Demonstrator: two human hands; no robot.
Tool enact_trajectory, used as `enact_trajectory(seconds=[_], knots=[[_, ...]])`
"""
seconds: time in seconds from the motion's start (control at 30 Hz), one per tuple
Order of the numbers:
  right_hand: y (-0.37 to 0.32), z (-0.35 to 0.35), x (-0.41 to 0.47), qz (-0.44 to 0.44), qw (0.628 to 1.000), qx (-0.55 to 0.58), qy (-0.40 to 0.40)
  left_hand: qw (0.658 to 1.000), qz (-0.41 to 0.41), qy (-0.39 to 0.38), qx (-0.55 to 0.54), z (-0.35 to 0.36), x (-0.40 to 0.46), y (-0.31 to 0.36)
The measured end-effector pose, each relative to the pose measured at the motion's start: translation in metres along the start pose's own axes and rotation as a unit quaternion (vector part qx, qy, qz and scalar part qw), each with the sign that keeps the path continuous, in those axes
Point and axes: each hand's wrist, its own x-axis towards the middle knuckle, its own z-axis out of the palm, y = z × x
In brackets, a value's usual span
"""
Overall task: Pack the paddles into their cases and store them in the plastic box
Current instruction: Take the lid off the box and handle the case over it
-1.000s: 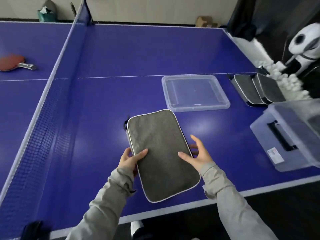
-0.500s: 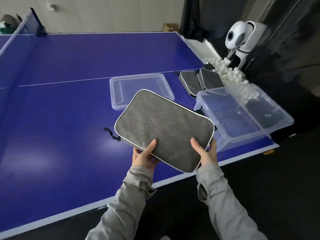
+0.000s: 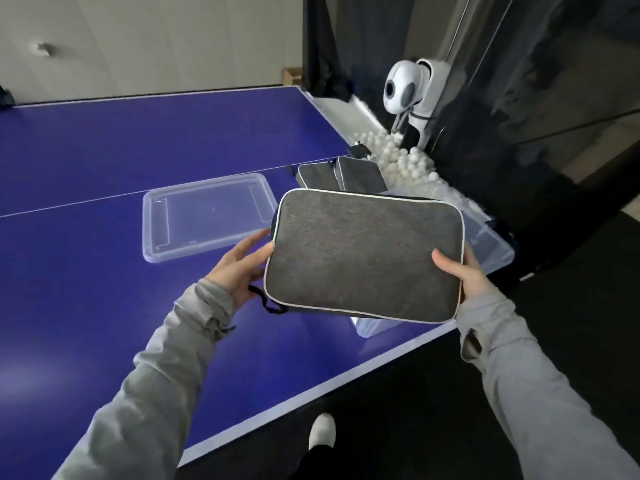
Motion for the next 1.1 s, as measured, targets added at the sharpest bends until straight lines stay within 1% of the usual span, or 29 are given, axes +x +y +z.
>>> enact_trajectory(seconds=[0.03,0.13,0.3,0.47,0.57,0.73,0.8,0.87,0.97,1.03,1.1], knots=[[-0.006,-0.008,0.015,0.001,1.000,-0.008,-0.006,1.000,0.000,0.001,0.010,0.012,0.014,0.002],[-0.020,-0.028,0.067,0.007,0.999,-0.038,-0.014,0.999,-0.001,0.043,0.030,0.043,0.055,-0.001],[-0.041,-0.059,0.142,0.044,0.995,-0.088,-0.004,0.996,0.005,0.083,0.035,0.086,0.108,-0.016],[-0.058,-0.095,0.195,0.065,0.989,-0.130,-0.011,0.991,-0.009,0.130,-0.016,0.137,0.142,-0.034],[-0.062,-0.116,0.225,0.063,0.984,-0.167,-0.023,0.989,-0.014,0.145,-0.022,0.164,0.157,-0.047],[-0.039,-0.138,0.275,0.092,0.970,-0.214,-0.066,0.973,-0.038,0.225,-0.039,0.196,0.177,-0.076],[-0.023,-0.143,0.289,0.102,0.961,-0.241,-0.090,0.967,-0.052,0.249,-0.029,0.204,0.180,-0.087],[-0.006,-0.145,0.298,0.098,0.952,-0.270,-0.110,0.960,-0.059,0.274,0.007,0.210,0.182,-0.096],[0.016,-0.143,0.306,0.081,0.930,-0.333,-0.132,0.938,-0.087,0.329,0.070,0.213,0.188,-0.110],[0.030,-0.142,0.309,0.086,0.922,-0.348,-0.144,0.924,-0.103,0.357,0.094,0.211,0.193,-0.120],[0.044,-0.143,0.313,0.107,0.919,-0.351,-0.145,0.915,-0.126,0.369,0.107,0.207,0.199,-0.130]])
